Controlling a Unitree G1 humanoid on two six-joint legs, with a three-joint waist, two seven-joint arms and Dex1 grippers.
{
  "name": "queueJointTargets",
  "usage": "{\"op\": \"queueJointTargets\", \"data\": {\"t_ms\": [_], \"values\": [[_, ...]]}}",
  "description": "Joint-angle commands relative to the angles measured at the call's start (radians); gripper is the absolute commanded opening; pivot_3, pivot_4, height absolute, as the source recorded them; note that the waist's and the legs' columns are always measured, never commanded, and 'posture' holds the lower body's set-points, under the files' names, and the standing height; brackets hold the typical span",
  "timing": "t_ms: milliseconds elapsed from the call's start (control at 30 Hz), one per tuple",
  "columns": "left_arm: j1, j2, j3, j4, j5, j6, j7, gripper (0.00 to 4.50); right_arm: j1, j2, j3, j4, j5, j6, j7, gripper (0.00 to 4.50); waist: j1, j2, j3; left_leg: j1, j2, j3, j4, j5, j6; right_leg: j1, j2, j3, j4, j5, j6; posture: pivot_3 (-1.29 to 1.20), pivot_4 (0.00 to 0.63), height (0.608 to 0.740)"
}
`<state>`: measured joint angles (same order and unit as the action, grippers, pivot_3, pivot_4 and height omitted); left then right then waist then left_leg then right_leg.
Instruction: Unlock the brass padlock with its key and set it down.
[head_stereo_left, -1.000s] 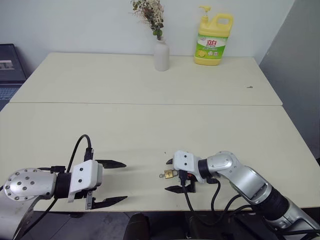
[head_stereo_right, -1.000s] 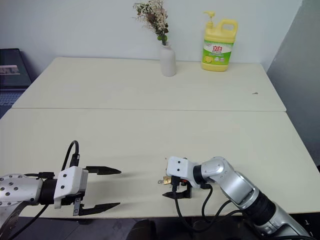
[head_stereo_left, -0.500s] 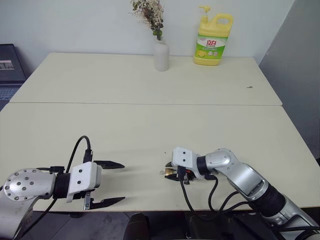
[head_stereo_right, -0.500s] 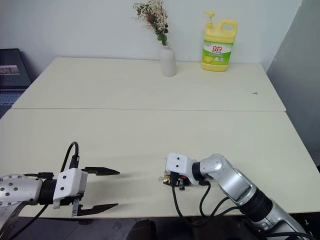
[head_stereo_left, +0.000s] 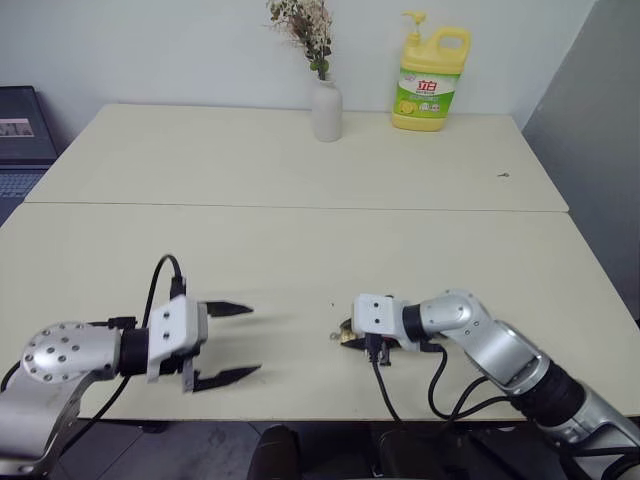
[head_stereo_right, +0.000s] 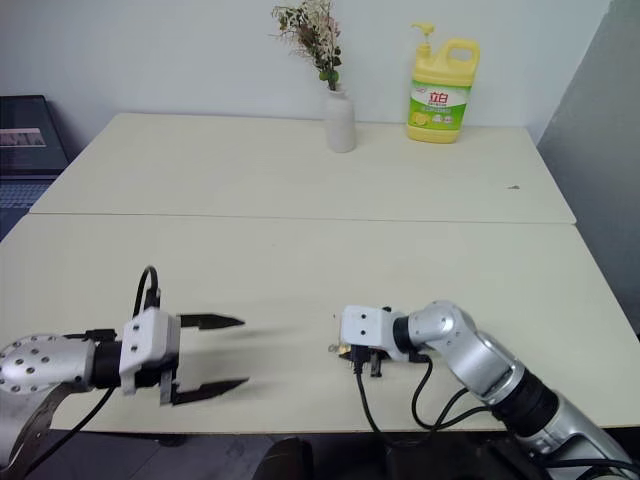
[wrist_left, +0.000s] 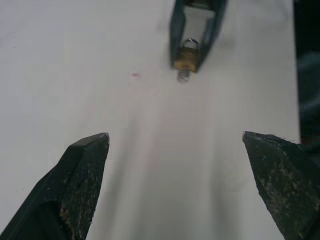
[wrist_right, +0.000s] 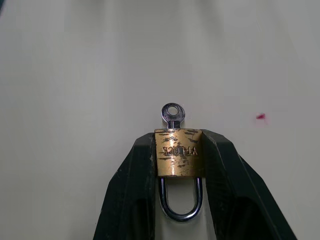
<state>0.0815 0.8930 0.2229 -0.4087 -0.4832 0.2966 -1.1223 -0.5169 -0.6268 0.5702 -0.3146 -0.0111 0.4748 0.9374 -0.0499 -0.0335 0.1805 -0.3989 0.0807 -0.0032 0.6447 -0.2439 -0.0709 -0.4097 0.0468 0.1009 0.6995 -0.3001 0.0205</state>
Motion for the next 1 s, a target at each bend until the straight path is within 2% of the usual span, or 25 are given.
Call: {"op": "queueJointTargets", "data": {"t_ms": [33,133,333,667,1000], "values": [[-0.097,-0.028,-0.015,-0.037,-0.122,0.164,0.080,4.50,-0.056,-0.033,-0.090,-0.069,-0.014,-0.073,0.013,0.93,-0.001,-0.001,0.000,0.000,0.000,0.000,0.000,0.000,0.000,0.000,0.000,0.000,0.000,0.000,0.000,0.00,0.150,0.740],[-0.159,-0.035,-0.028,-0.037,-0.172,0.256,0.108,4.50,-0.071,-0.041,-0.116,-0.081,-0.017,-0.090,0.016,0.93,-0.004,-0.001,-0.001,0.000,0.000,-0.001,-0.001,0.000,0.000,0.000,0.001,0.000,0.000,0.000,0.000,0.00,0.150,0.740],[-0.277,-0.053,-0.091,0.001,-0.162,0.280,0.109,4.50,-0.077,-0.052,-0.156,-0.112,-0.043,-0.097,-0.001,0.93,-0.004,-0.001,0.000,-0.001,0.000,-0.003,-0.001,0.000,0.000,0.000,0.001,-0.001,0.000,0.002,-0.006,0.00,0.150,0.740],[-0.413,-0.112,-0.111,0.073,-0.175,0.306,0.146,4.50,-0.051,-0.069,-0.198,-0.058,-0.347,-0.403,-0.266,0.93,-0.003,-0.001,0.000,-0.001,-0.001,-0.003,0.000,0.000,0.000,0.000,0.001,-0.001,0.000,0.002,-0.005,0.00,0.150,0.740],[-0.553,-0.187,-0.128,0.102,-0.237,0.427,0.206,4.50,-0.043,-0.031,-0.243,-0.028,-0.461,-0.588,-0.403,0.93,0.000,-0.001,0.000,-0.001,-0.001,-0.003,0.000,0.000,0.000,0.001,0.001,-0.001,0.001,0.002,-0.006,0.00,0.150,0.740]]}}
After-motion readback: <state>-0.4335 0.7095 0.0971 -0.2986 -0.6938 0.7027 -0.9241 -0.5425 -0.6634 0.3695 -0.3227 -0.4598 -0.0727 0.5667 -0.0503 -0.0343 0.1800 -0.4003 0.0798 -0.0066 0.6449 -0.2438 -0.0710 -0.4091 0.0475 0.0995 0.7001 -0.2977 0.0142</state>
